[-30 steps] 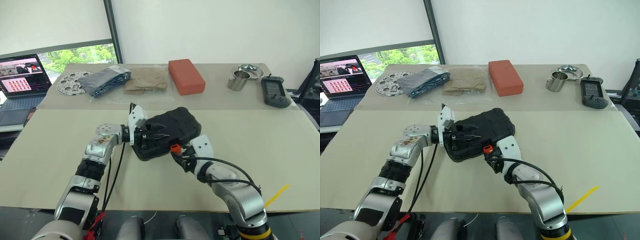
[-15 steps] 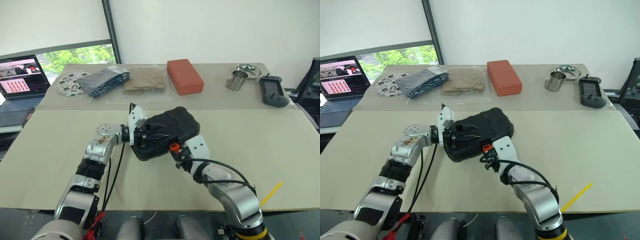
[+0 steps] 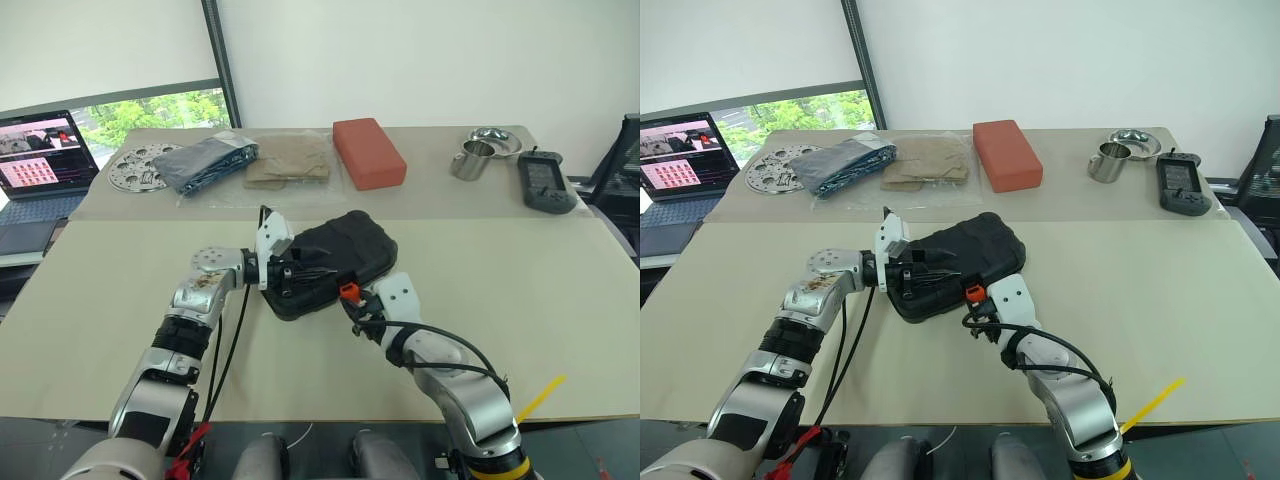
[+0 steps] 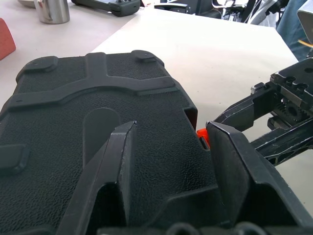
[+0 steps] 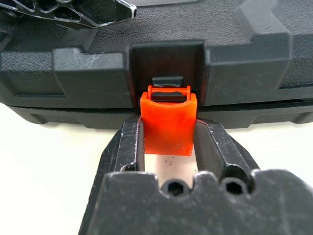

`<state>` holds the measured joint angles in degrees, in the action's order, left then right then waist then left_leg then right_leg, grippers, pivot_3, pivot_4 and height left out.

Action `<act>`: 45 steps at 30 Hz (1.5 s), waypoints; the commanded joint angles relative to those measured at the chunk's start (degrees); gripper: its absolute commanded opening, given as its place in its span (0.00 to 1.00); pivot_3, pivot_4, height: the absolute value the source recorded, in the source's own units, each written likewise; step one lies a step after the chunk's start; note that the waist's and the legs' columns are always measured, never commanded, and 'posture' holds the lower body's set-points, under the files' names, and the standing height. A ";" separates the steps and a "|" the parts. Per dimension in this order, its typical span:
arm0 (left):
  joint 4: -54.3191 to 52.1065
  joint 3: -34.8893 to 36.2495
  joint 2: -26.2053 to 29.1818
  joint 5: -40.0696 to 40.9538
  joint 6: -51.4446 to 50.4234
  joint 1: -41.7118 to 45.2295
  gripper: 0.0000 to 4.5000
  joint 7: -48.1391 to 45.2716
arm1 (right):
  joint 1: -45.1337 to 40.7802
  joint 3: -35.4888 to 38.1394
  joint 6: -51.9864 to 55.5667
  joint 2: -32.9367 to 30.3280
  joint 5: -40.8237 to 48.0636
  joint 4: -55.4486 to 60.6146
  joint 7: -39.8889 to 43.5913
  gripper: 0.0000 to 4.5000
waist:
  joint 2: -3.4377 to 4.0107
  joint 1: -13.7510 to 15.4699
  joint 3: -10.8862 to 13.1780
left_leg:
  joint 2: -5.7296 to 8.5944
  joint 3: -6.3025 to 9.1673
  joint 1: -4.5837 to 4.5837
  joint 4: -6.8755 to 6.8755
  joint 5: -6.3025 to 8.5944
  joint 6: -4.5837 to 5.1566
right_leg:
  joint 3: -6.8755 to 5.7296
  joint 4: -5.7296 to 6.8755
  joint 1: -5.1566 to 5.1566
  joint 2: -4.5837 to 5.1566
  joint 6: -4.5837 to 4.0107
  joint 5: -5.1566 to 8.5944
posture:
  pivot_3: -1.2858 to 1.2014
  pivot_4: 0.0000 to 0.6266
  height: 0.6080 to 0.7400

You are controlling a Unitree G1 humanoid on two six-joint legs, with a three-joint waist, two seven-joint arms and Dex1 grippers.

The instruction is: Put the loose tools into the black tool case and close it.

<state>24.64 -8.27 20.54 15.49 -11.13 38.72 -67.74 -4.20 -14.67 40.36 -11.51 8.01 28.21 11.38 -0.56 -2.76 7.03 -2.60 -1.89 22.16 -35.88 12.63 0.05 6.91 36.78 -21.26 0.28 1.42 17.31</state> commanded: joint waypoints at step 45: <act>2.83 -2.88 -0.26 -4.22 2.53 -3.04 0.54 0.12 | 2.22 2.67 -28.01 2.33 -1.57 -9.24 7.80 0.26 | 0.05 -0.06 -0.03 | -0.01 0.00 -0.11 0.04 0.00 0.00 | 0.07 0.01 0.06 0.00 0.00 0.01 | 0.52 0.24 1.00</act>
<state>24.75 -9.30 20.48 13.16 -7.69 37.94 -67.71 -0.55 -12.65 13.93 -9.51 5.71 14.07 18.80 -0.51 -2.82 7.00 -2.61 -1.90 22.05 -35.85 12.63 0.05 6.99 36.79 -21.20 0.28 1.42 17.32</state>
